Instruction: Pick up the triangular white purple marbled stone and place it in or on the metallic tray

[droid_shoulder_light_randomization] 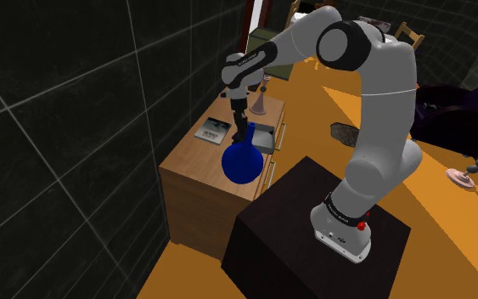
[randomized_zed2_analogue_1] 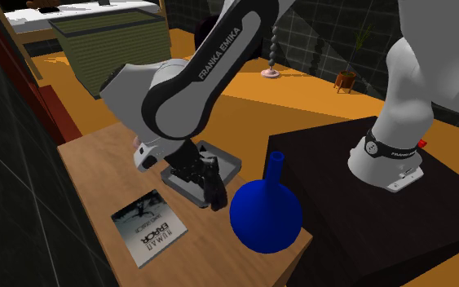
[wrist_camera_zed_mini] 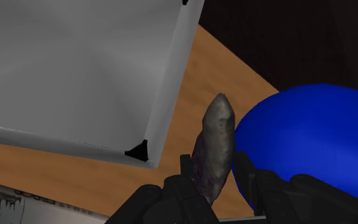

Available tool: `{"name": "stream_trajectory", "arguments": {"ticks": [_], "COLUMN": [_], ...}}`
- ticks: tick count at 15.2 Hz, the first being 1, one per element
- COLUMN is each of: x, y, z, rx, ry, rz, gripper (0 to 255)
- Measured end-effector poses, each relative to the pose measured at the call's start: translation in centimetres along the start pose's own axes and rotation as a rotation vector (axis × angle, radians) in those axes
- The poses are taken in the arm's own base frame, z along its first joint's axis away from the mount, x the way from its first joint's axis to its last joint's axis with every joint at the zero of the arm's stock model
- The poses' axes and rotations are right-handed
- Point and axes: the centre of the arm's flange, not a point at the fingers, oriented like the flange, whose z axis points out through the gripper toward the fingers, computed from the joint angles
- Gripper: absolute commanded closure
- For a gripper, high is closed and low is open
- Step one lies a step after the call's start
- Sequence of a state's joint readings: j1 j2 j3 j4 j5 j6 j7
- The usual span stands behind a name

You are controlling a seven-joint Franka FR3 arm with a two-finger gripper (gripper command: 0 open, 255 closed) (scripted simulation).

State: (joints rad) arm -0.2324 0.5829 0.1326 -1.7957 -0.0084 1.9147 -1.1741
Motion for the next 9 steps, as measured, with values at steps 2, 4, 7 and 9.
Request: {"name": "stream_trajectory", "arguments": {"ticks": [2, 4, 7, 9], "x": [-0.1, 0.0, -0.3, -0.6], "y": [-0.5, -0.9, -1.6, -2.1], "z": [-0.9, -1.8, -3.2, -4.2], "rx": [0.0, 0.0, 0.0, 0.0], "ry": [0.0, 0.0, 0.0, 0.0], "rz": [0.0, 0.0, 0.0, 0.0], "gripper": [255, 255, 255, 255]}}
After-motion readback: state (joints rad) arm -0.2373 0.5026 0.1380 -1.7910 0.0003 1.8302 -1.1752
